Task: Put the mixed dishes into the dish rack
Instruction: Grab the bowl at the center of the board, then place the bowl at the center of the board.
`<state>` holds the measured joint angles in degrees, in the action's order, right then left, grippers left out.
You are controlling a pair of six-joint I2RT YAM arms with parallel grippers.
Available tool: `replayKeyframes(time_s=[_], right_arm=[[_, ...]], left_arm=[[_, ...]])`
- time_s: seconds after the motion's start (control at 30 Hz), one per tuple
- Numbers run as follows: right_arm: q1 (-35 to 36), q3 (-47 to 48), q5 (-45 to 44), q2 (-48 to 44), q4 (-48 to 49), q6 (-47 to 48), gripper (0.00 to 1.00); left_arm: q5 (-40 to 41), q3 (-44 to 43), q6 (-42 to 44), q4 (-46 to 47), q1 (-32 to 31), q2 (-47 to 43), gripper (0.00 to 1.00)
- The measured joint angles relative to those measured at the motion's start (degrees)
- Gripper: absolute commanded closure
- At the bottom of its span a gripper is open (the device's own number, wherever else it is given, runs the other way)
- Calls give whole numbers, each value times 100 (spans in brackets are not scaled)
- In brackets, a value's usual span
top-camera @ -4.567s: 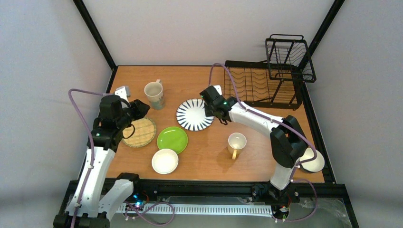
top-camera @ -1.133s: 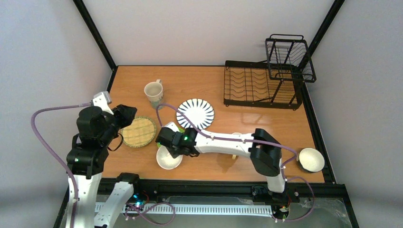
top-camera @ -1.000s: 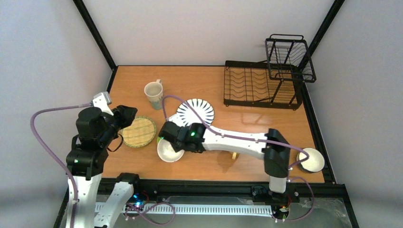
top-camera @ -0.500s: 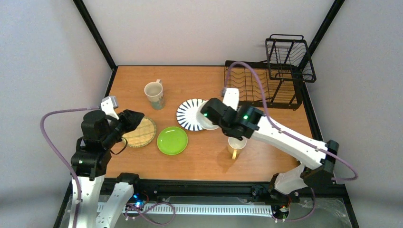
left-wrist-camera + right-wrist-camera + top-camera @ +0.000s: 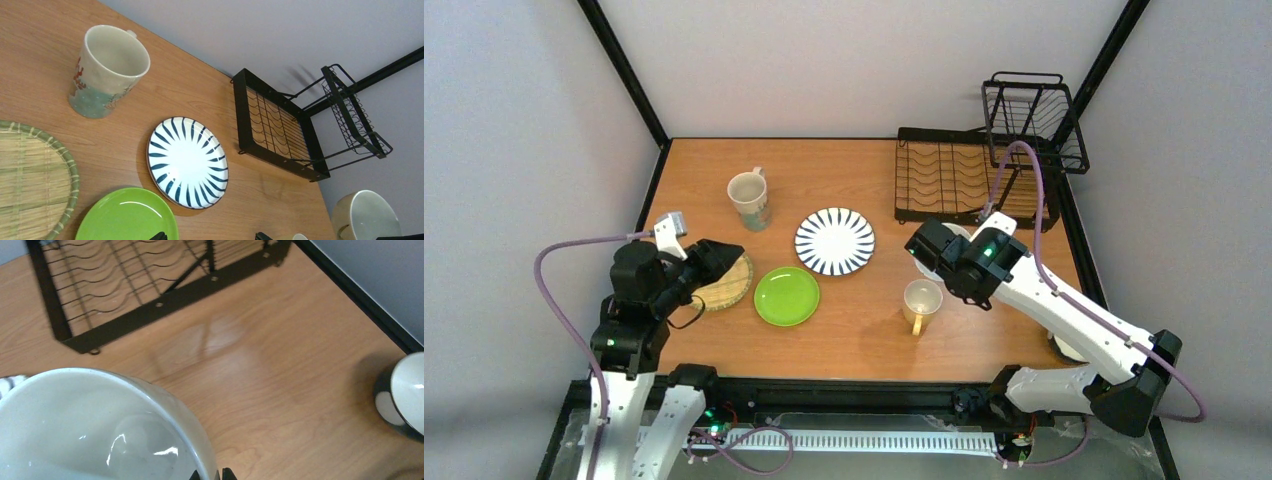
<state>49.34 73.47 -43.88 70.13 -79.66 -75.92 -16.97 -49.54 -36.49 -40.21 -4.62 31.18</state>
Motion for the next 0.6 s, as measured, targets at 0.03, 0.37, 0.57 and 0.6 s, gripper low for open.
replayKeyframes(time_s=[0.03, 0.37, 0.57, 0.6], right_arm=[[-70, -105, 17, -55, -52, -122, 98], [-640, -693, 144, -72, -127, -1150, 98], [-1073, -1276, 280, -76, 101, -1572, 98], [-1152, -1412, 317, -94, 195, -1622, 98]], left_arm=[[-39, 44, -20, 37, 0, -31, 0], [-251, 201, -42, 210, 0, -144, 0], [-304, 315, -39, 245, 0, -282, 0], [-317, 356, -39, 254, 0, -304, 0]])
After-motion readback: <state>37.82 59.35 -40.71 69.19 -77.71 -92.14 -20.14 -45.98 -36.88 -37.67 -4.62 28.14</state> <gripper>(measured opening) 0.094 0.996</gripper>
